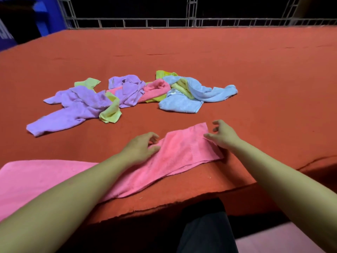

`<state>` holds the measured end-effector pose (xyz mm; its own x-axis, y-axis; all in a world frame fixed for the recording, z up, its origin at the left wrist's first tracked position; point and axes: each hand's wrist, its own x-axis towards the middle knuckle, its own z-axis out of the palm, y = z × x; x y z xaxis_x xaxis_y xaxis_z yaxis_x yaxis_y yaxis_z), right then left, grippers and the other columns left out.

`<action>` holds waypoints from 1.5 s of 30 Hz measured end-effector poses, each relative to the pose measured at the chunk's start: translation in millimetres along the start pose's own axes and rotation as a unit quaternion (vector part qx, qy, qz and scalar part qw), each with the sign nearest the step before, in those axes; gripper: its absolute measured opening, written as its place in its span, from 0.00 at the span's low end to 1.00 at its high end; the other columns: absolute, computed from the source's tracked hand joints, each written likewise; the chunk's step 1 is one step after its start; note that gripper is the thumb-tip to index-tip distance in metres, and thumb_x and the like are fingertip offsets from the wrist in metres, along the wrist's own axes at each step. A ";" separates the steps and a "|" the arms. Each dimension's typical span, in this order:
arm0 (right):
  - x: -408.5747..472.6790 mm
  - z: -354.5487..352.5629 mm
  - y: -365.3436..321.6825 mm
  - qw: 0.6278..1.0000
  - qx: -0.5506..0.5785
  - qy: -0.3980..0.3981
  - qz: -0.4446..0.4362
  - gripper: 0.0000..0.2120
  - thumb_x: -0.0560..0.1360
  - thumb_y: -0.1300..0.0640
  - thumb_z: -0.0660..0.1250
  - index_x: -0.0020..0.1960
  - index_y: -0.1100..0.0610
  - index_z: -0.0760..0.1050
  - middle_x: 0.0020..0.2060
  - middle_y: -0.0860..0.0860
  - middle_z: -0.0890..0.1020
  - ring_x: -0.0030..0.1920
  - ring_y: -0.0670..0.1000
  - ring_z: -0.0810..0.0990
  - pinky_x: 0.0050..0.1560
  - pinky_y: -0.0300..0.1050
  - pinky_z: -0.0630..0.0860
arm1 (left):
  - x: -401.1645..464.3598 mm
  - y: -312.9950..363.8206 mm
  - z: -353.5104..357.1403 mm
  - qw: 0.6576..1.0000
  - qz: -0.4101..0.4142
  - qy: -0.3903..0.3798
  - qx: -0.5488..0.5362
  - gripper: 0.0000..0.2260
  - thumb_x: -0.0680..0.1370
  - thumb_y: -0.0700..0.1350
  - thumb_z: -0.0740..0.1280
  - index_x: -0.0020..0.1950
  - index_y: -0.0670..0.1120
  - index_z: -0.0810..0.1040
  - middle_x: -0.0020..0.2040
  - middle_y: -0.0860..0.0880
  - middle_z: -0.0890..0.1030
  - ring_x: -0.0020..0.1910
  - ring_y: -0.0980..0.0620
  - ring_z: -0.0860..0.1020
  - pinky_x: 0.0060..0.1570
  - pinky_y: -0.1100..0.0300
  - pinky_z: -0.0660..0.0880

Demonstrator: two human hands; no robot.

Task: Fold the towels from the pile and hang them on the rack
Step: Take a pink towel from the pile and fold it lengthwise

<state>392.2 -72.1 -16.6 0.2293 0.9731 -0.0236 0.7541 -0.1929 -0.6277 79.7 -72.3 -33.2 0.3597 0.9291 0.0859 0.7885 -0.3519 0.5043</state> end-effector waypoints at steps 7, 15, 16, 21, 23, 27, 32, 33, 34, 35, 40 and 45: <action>-14.5 11.1 6.3 0.995 -0.098 -0.029 0.017 0.33 0.72 0.49 0.72 0.72 0.57 0.64 0.57 0.56 0.81 0.59 0.58 0.79 0.55 0.49 0.74 | 5.8 -3.7 2.7 0.996 -0.044 -0.032 0.065 0.18 0.77 0.53 0.69 0.65 0.51 0.73 0.61 0.51 0.79 0.61 0.48 0.77 0.57 0.56 0.72; -34.1 -29.2 29.1 0.994 0.100 0.018 0.027 0.30 0.72 0.59 0.75 0.71 0.55 0.68 0.39 0.49 0.73 0.37 0.49 0.74 0.41 0.42 0.68 | 7.5 7.3 -6.5 0.996 0.006 0.088 -0.032 0.17 0.79 0.47 0.68 0.66 0.46 0.73 0.57 0.48 0.78 0.58 0.47 0.76 0.55 0.59 0.69; -39.4 -37.5 34.9 0.994 0.108 0.007 0.033 0.30 0.71 0.59 0.76 0.70 0.55 0.69 0.38 0.49 0.74 0.36 0.48 0.73 0.37 0.41 0.67 | 9.2 8.2 -7.5 0.997 -0.001 0.073 -0.037 0.17 0.79 0.47 0.68 0.66 0.47 0.73 0.55 0.49 0.77 0.57 0.48 0.76 0.52 0.60 0.67; -50.8 -52.2 56.9 0.996 -0.056 -0.059 0.029 0.28 0.71 0.48 0.76 0.66 0.56 0.70 0.40 0.51 0.81 0.41 0.52 0.79 0.41 0.44 0.70 | 19.8 14.1 1.9 0.998 -0.022 -0.051 0.030 0.17 0.79 0.54 0.66 0.66 0.51 0.73 0.54 0.52 0.78 0.55 0.50 0.77 0.53 0.59 0.70; -41.3 -44.9 56.7 0.998 -0.069 0.011 -0.010 0.25 0.74 0.49 0.72 0.67 0.57 0.71 0.46 0.51 0.82 0.50 0.55 0.80 0.48 0.45 0.70 | 28.4 19.9 9.8 0.998 -0.031 -0.049 0.024 0.17 0.79 0.55 0.65 0.65 0.51 0.74 0.54 0.51 0.80 0.56 0.49 0.78 0.55 0.57 0.72; -15.5 -23.7 40.3 0.994 -0.062 0.031 -0.086 0.24 0.76 0.53 0.69 0.71 0.53 0.69 0.58 0.51 0.81 0.59 0.58 0.77 0.60 0.46 0.68 | 48.8 40.3 22.9 0.999 -0.032 -0.036 -0.020 0.15 0.79 0.54 0.66 0.63 0.50 0.75 0.44 0.54 0.80 0.48 0.51 0.79 0.51 0.56 0.73; 5.9 -12.2 35.4 0.990 -0.087 -0.021 -0.105 0.20 0.76 0.58 0.67 0.68 0.54 0.70 0.43 0.48 0.82 0.53 0.57 0.80 0.53 0.48 0.73 | 63.9 55.1 29.9 0.998 0.014 -0.022 -0.048 0.13 0.78 0.47 0.69 0.62 0.50 0.76 0.43 0.55 0.78 0.41 0.56 0.76 0.49 0.59 0.72; 8.6 -14.9 34.2 0.991 -0.073 -0.012 -0.112 0.20 0.76 0.60 0.66 0.67 0.56 0.71 0.43 0.50 0.82 0.51 0.57 0.80 0.52 0.49 0.73 | 65.8 55.5 28.9 0.998 0.026 -0.010 -0.064 0.13 0.78 0.46 0.70 0.61 0.50 0.76 0.43 0.54 0.78 0.40 0.59 0.75 0.47 0.63 0.72; 11.6 -19.1 33.5 0.991 -0.057 -0.001 -0.118 0.19 0.76 0.62 0.65 0.67 0.56 0.71 0.43 0.52 0.82 0.50 0.56 0.79 0.52 0.49 0.73 | 68.1 55.5 27.8 0.995 0.038 0.003 -0.087 0.12 0.77 0.45 0.70 0.60 0.51 0.76 0.43 0.54 0.77 0.38 0.63 0.74 0.44 0.68 0.71; 14.5 -23.9 32.7 0.992 -0.041 0.009 -0.122 0.20 0.76 0.64 0.64 0.67 0.57 0.71 0.43 0.54 0.82 0.49 0.56 0.79 0.52 0.50 0.73 | 70.7 56.5 25.8 0.993 0.046 0.015 -0.110 0.12 0.77 0.44 0.70 0.60 0.51 0.76 0.42 0.54 0.77 0.36 0.65 0.74 0.40 0.72 0.69; 41.3 -37.1 30.7 0.993 -0.033 0.050 -0.102 0.22 0.75 0.66 0.63 0.68 0.57 0.70 0.43 0.54 0.83 0.51 0.57 0.80 0.53 0.50 0.73 | 88.8 51.4 20.2 0.995 0.024 -0.017 -0.092 0.15 0.76 0.47 0.72 0.62 0.51 0.75 0.45 0.53 0.80 0.40 0.62 0.76 0.46 0.63 0.73; 44.7 -21.7 30.5 0.980 -0.164 0.023 -0.106 0.26 0.74 0.57 0.70 0.70 0.54 0.68 0.55 0.55 0.79 0.57 0.60 0.76 0.56 0.51 0.72 | 69.1 26.3 14.6 0.996 -0.001 -0.050 -0.068 0.14 0.79 0.48 0.68 0.63 0.48 0.75 0.48 0.51 0.81 0.43 0.54 0.79 0.50 0.59 0.74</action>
<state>438.8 -37.2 -20.0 0.0669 0.9905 0.1199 0.9436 -0.0238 -0.3303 132.6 -19.1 -26.6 0.4122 0.9111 0.0022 0.7162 -0.3256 0.6173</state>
